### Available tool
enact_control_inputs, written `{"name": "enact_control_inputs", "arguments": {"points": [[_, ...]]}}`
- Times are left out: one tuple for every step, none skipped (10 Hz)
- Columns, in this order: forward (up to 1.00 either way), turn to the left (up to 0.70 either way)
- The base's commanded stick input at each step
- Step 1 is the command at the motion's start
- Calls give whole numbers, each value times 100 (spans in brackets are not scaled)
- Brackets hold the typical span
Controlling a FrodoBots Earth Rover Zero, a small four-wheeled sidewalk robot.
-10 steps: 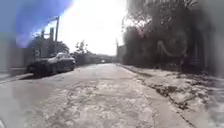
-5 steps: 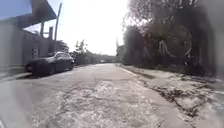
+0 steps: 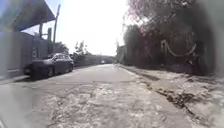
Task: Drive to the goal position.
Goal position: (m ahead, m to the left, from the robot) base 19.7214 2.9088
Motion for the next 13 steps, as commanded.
{"name": "enact_control_inputs", "arguments": {"points": [[50,0],[50,0],[50,0],[50,0],[50,0],[50,0],[50,0],[50,0],[50,0],[50,0],[50,0],[50,0],[50,0]]}}
